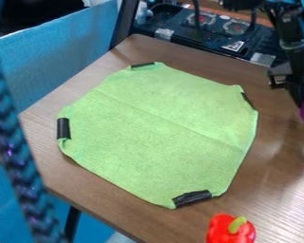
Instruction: Move the purple figure from the top left of the clothe to the table
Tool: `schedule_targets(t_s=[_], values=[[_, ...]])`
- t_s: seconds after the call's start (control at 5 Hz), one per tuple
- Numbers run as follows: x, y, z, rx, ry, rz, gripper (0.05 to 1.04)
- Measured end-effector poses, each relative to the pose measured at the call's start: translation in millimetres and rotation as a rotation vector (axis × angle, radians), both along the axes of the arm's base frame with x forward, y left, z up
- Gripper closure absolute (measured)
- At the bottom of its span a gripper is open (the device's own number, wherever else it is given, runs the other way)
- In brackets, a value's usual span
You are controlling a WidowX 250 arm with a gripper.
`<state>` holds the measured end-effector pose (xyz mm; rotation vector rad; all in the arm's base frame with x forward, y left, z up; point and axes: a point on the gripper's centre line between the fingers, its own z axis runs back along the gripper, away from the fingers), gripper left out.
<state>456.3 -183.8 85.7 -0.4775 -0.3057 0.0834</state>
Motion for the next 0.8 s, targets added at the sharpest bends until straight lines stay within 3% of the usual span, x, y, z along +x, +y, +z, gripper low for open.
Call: schedule_targets(t_s=[0.2, 0.4, 0.6, 0.8], values=[[-1, -5, -2.5, -0.012, 0.02, -0.052, 0.365], [-1, 3, -5.2, 0.007, 0.007, -0.099, 0.107], [-8, 24, 22.6, 0.008, -0.033, -0.139, 0.083], [-25, 50, 76.7, 0.121, -0.123, -0.212, 0.084]])
